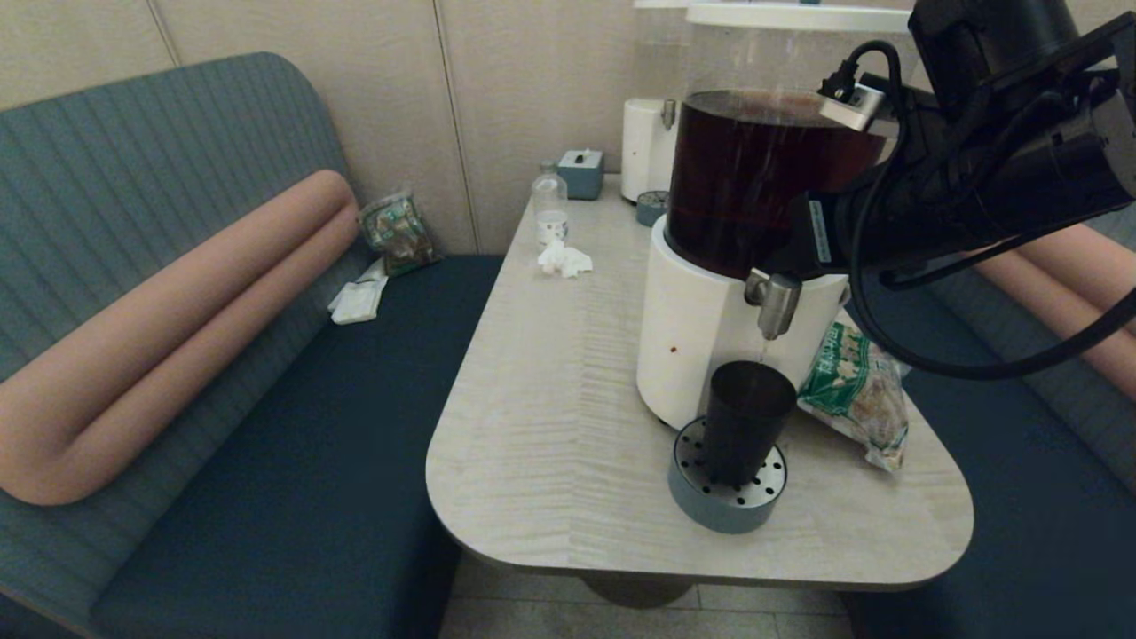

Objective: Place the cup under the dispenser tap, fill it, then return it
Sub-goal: Turn on the faucet

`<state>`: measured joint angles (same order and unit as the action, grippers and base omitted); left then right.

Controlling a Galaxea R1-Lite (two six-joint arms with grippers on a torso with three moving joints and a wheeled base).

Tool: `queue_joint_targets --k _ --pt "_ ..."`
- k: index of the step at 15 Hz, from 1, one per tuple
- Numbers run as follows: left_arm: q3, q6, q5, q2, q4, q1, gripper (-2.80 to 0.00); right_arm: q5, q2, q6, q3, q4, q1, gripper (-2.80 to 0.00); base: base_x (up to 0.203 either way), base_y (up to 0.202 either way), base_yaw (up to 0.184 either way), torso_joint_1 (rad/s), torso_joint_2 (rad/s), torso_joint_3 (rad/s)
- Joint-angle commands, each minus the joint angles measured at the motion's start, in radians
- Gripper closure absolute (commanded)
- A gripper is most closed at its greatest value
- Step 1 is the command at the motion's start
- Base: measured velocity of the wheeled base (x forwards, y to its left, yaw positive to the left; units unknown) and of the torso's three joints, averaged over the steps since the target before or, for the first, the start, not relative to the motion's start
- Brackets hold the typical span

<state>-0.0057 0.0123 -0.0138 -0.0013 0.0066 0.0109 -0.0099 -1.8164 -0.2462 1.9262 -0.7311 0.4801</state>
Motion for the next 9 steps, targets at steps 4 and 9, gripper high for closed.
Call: queue_joint_targets --k 4,9 --pt "0.0 0.0 0.0 0.0 0.0 0.0 0.0 -0.012 0.024 -0.001 0.0 0.013 -0.025 0.0 0.0 0.0 0.0 0.0 0.0 0.0" --pt "0.0 0.0 0.0 0.0 0.0 0.0 0.0 -0.012 0.051 0.004 -0.012 0.035 -0.049 0.0 0.0 0.0 0.0 0.0 0.0 0.0"
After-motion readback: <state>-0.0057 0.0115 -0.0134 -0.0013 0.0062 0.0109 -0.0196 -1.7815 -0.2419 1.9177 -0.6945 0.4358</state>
